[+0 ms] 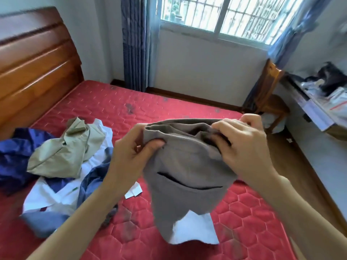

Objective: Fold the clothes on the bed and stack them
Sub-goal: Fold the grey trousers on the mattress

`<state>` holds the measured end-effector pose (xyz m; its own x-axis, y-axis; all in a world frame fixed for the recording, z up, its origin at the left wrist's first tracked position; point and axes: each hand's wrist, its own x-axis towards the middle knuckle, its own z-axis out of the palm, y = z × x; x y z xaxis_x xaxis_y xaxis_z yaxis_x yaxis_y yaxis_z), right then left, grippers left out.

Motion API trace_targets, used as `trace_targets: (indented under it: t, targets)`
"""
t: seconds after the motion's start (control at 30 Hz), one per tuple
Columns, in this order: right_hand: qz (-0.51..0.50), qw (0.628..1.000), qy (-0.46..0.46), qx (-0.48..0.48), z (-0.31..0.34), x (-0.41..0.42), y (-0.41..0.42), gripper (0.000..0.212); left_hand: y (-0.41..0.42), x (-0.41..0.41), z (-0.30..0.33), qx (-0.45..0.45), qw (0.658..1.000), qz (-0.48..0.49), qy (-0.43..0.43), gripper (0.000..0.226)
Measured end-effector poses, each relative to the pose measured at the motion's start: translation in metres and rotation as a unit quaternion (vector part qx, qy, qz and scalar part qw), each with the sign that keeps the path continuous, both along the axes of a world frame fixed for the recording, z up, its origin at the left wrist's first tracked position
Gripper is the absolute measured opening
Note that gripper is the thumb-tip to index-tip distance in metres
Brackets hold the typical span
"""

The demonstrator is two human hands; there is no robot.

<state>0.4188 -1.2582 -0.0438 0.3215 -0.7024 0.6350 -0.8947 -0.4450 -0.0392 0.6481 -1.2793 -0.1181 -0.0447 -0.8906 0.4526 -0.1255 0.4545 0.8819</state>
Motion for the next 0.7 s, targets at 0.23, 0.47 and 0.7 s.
trace_targets:
  t: [0.23, 0.47, 0.7]
  targets:
    - [0.014, 0.999, 0.027, 0.024, 0.02, -0.018, 0.01, 0.016, -0.006, -0.022, -0.004, 0.065, 0.991, -0.111, 0.029, 0.021]
    - [-0.045, 0.99, 0.003, 0.135, 0.035, -0.041, -0.001, 0.012, -0.012, -0.035, -0.004, 0.058, 0.987, -0.144, 0.033, 0.022]
    - [-0.072, 0.974, -0.114, 0.183, 0.018, -0.061, -0.01, 0.011, -0.018, -0.052, -0.001, 0.014, 0.992, -0.117, 0.05, 0.011]
